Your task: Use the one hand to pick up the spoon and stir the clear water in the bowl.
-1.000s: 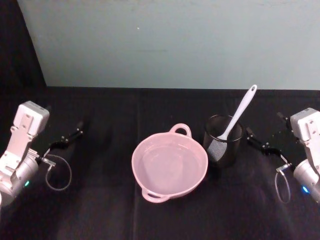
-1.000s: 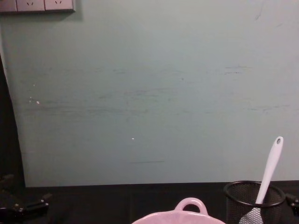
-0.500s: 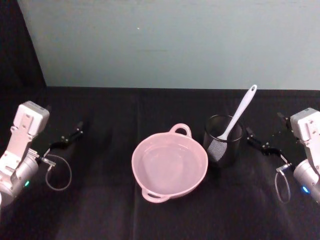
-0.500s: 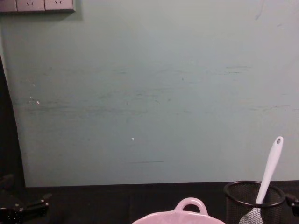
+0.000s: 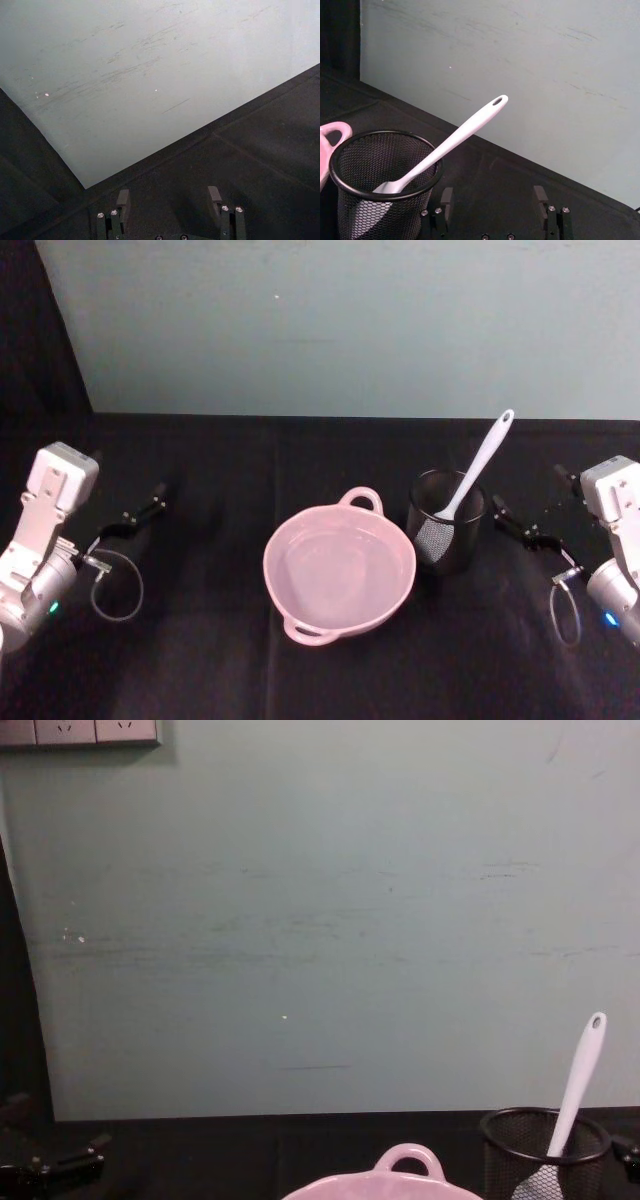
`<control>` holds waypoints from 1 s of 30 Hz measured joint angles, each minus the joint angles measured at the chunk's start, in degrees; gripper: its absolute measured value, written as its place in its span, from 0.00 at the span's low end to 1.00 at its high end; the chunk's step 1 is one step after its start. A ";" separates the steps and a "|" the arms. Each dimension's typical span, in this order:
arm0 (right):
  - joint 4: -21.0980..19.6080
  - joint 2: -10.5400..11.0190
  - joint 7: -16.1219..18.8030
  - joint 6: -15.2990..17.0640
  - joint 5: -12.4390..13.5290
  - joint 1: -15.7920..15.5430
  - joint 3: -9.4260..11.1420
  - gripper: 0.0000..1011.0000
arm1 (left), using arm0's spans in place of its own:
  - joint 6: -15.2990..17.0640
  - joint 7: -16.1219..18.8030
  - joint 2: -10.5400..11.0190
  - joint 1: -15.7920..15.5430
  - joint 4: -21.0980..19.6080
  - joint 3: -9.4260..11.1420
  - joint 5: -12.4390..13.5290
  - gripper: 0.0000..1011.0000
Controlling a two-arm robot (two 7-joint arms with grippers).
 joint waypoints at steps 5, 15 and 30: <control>0.00 0.00 0.00 0.00 0.00 0.00 0.00 0.99 | 0.00 0.00 0.00 0.00 0.00 0.00 0.00 0.99; 0.00 0.00 0.00 0.00 0.00 0.00 0.00 0.99 | 0.00 0.00 0.00 -0.01 0.00 0.00 0.00 0.99; 0.00 0.00 0.00 0.00 0.00 0.00 0.00 0.99 | 0.00 0.00 0.00 0.00 0.00 0.00 0.00 0.99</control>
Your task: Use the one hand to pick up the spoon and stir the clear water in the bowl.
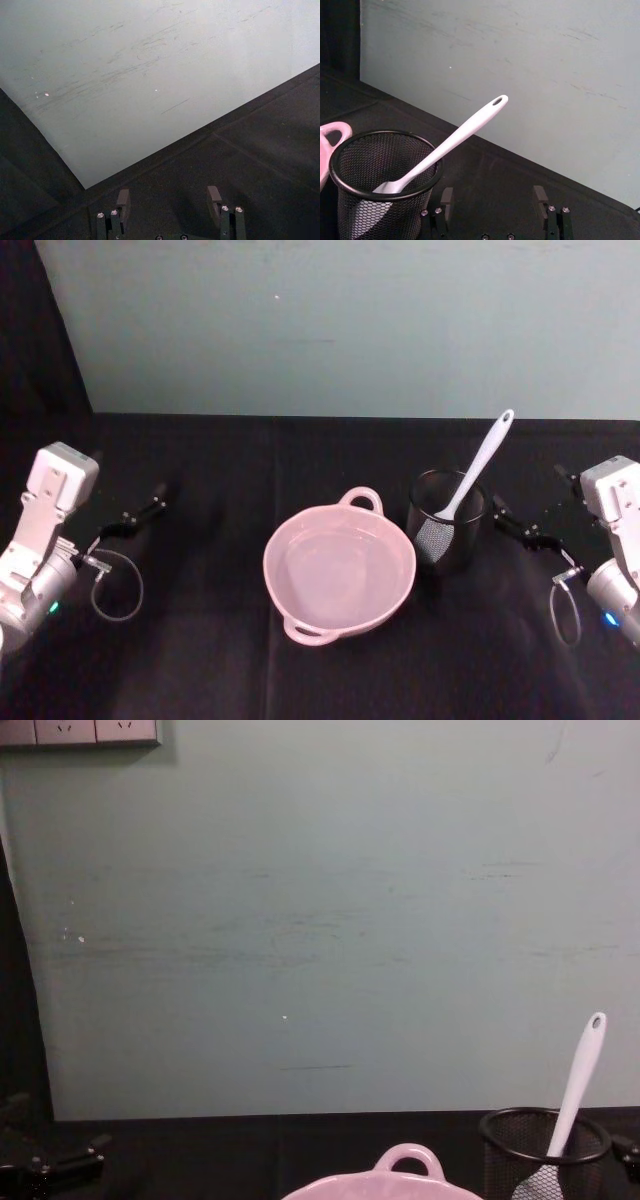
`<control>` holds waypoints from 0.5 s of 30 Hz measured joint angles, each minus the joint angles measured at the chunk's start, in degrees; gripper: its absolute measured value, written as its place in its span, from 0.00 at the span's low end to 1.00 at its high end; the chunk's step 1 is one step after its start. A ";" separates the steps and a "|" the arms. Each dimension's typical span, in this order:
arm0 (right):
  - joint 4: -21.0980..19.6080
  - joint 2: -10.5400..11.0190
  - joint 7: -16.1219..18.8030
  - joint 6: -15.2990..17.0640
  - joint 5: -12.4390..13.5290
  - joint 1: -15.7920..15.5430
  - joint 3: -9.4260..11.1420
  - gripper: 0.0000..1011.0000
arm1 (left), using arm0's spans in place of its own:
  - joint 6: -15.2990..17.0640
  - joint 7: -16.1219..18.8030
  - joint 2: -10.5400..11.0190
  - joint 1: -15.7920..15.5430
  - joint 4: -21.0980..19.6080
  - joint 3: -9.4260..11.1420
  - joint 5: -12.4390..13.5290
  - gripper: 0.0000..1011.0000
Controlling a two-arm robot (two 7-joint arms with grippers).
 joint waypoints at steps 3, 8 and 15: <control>0.00 0.00 0.00 0.00 0.00 0.00 0.00 0.99 | 0.00 0.00 0.00 0.00 0.00 0.00 0.00 0.99; 0.00 0.00 0.00 0.00 0.00 0.00 0.00 0.99 | 0.00 0.00 0.00 0.00 0.00 0.00 0.00 0.99; -4.40 1.82 -0.67 1.51 -0.20 -3.67 2.27 0.99 | 0.00 0.00 0.00 0.00 0.00 0.00 0.00 0.99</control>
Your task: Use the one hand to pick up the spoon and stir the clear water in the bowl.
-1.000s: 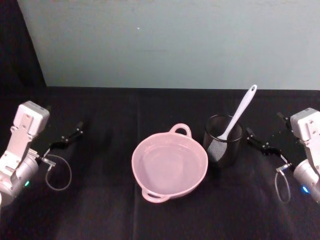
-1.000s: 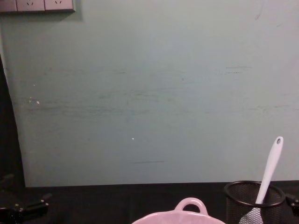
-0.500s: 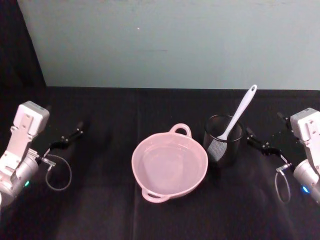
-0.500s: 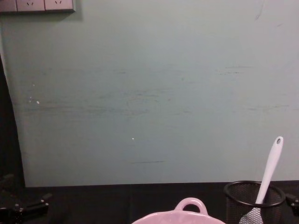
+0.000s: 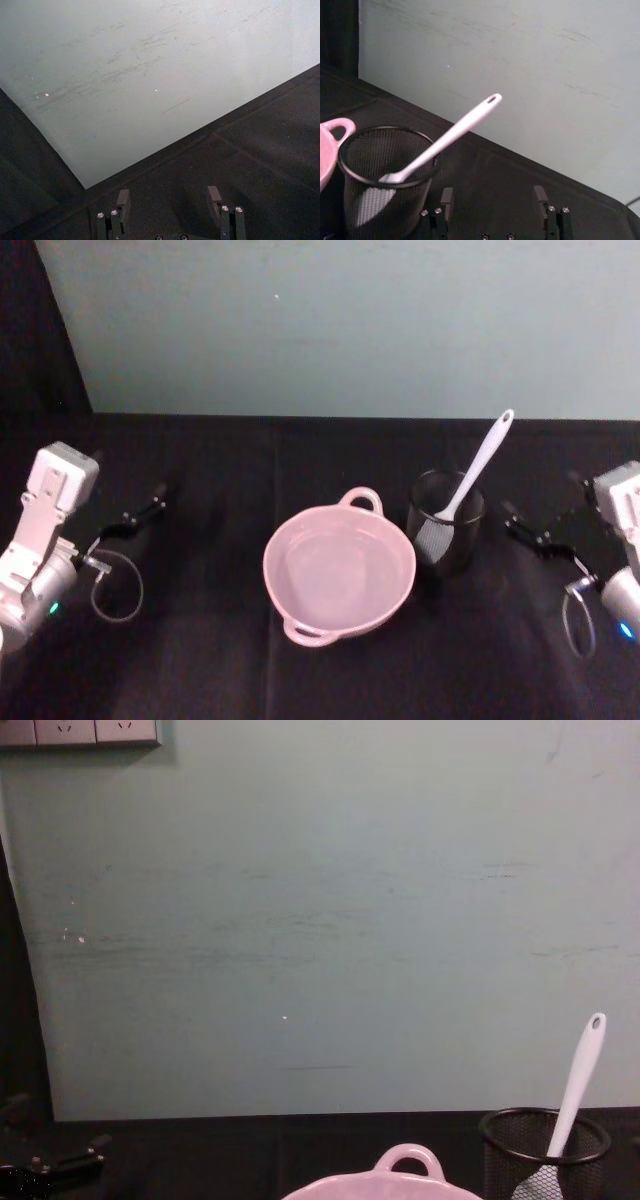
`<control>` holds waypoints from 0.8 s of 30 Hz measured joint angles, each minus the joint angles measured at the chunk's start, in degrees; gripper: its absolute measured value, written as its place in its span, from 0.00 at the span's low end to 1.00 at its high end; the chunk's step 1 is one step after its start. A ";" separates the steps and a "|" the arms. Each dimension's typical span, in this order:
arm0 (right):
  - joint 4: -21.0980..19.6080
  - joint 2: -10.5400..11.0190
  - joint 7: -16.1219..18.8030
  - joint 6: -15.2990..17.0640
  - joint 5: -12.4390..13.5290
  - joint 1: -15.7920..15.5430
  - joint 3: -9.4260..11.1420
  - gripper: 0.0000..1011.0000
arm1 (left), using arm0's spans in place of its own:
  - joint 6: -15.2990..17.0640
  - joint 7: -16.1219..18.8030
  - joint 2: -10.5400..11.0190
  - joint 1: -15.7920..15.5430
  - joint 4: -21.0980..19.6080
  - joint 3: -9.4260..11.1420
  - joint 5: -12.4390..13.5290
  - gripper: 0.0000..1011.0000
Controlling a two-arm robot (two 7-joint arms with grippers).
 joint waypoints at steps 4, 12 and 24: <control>-3.23 1.17 -0.23 0.66 1.18 -3.06 1.91 0.99 | 0.00 0.00 0.00 0.00 0.00 0.00 0.00 0.99; -8.13 1.18 3.29 2.24 9.16 -7.06 6.80 0.99 | 0.00 0.00 0.00 0.00 0.00 0.00 0.00 0.99; -3.19 -5.38 15.71 10.40 26.55 -1.23 10.54 0.99 | 0.00 0.00 0.00 0.00 0.00 0.00 0.00 0.99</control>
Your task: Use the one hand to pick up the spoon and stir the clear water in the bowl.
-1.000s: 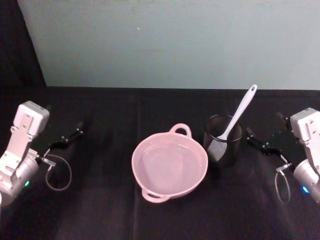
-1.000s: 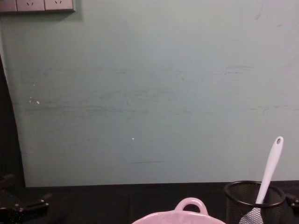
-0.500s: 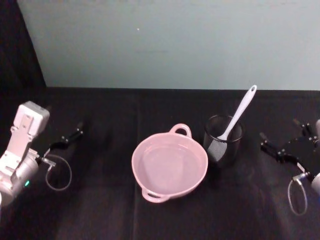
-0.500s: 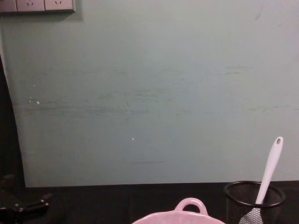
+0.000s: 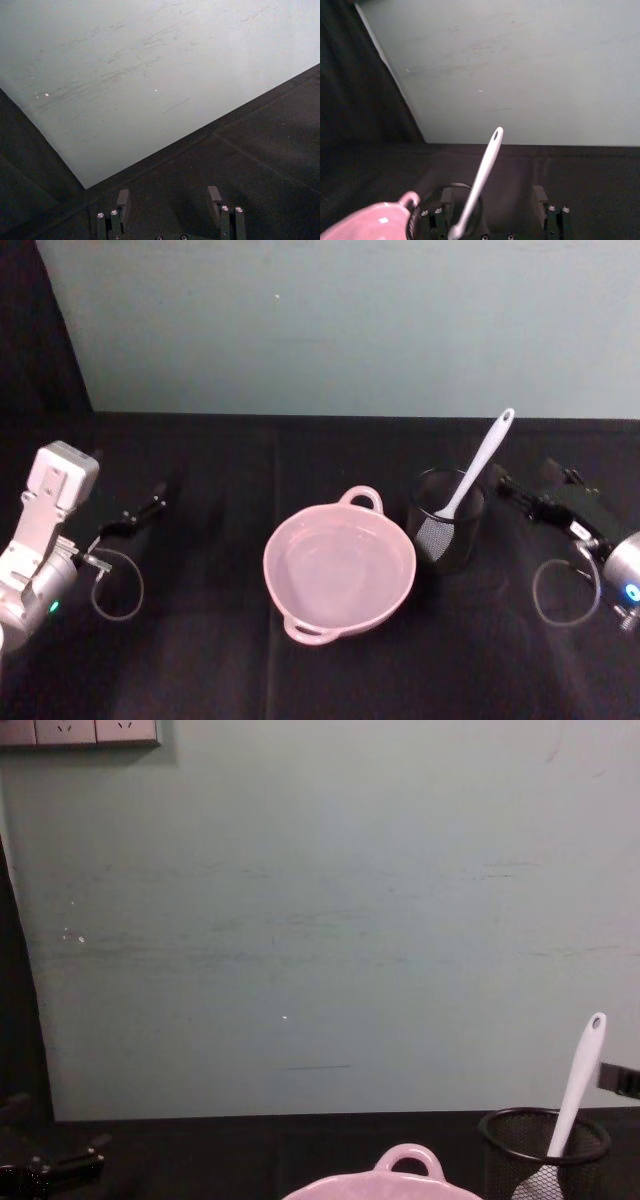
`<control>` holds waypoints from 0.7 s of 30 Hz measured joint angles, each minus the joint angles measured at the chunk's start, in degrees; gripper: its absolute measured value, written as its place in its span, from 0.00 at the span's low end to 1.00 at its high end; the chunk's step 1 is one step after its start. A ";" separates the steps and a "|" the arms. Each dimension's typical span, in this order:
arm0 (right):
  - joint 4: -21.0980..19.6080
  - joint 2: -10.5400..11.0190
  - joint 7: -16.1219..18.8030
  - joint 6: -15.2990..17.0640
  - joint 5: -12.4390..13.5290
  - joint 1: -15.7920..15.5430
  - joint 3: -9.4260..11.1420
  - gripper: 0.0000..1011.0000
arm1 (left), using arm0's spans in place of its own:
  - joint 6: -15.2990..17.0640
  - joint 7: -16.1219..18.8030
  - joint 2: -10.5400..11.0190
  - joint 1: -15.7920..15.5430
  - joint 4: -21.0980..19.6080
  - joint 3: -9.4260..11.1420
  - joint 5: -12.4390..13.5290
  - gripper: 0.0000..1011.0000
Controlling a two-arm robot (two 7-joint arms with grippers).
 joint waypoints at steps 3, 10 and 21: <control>3.80 -2.15 3.77 2.44 4.34 2.90 0.56 0.99 | 0.00 0.00 0.00 0.00 0.00 0.00 0.00 0.99; 12.79 -5.79 10.14 7.59 14.07 9.01 1.10 0.99 | 0.00 0.00 0.00 0.00 0.00 0.00 0.00 0.99; 20.04 -7.78 14.41 13.70 22.38 14.20 1.01 0.99 | 0.00 0.00 0.00 0.00 0.00 0.00 0.00 0.99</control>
